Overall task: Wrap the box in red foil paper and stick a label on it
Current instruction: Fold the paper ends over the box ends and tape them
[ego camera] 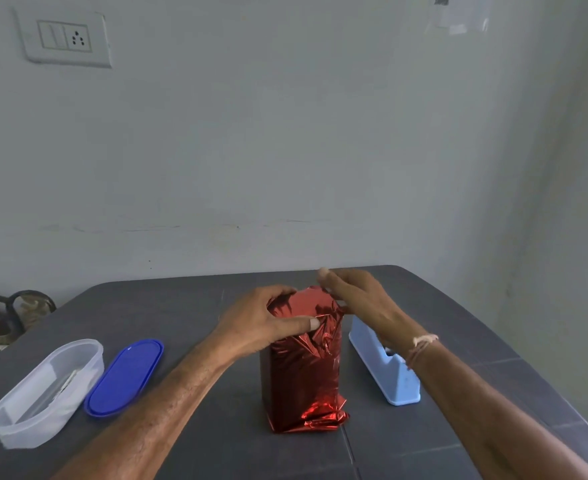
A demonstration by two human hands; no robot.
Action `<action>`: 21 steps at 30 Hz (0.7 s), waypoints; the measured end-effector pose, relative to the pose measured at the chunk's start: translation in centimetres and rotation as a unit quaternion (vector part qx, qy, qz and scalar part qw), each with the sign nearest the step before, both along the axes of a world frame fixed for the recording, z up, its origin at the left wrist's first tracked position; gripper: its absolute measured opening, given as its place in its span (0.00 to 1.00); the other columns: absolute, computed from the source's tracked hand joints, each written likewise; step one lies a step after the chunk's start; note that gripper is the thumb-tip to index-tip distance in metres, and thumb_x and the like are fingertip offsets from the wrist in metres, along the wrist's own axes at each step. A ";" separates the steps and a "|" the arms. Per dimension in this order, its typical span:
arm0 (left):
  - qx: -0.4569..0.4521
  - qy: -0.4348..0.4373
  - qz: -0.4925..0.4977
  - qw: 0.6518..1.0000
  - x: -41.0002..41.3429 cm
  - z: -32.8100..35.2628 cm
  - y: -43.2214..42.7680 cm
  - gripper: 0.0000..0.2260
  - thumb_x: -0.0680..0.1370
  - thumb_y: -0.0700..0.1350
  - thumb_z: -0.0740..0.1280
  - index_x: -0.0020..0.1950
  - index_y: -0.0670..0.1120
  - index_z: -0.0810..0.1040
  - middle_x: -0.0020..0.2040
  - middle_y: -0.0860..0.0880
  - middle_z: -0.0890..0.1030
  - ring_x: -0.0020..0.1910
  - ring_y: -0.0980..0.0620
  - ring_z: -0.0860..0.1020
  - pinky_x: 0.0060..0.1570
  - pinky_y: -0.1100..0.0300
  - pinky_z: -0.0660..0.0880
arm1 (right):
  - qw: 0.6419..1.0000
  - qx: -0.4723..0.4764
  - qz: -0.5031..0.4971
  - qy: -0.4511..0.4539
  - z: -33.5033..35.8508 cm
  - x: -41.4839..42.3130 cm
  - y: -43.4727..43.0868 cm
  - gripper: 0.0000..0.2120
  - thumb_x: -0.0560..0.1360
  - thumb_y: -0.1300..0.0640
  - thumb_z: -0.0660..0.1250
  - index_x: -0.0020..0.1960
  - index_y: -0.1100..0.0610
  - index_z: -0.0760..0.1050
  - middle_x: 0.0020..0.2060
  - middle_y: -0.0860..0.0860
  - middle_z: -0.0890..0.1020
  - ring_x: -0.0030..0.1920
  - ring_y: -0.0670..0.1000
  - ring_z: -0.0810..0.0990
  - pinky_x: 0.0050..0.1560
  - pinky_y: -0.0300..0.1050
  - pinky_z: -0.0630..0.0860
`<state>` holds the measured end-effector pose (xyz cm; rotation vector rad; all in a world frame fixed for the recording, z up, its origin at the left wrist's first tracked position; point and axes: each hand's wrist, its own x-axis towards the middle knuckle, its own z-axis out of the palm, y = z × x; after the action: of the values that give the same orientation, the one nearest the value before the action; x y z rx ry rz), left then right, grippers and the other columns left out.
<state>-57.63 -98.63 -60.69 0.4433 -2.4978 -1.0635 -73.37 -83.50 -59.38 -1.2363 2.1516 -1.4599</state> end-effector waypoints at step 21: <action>-0.021 -0.005 0.011 1.000 0.2 -0.2 0.5 0.39 0.63 0.71 0.76 0.70 0.57 0.76 0.54 0.66 0.79 0.55 0.65 0.78 0.61 0.56 0.79 | 0.980 0.095 -0.047 -0.170 0.8 -1.4 -3.7 0.08 0.76 0.56 0.71 0.48 0.61 0.79 0.38 0.55 0.80 0.35 0.50 0.78 0.31 0.39 0.77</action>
<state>-57.41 -98.18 -60.94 0.4629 -2.5138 -1.0017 -74.79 -87.23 -58.59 -0.7645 2.0781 -1.3480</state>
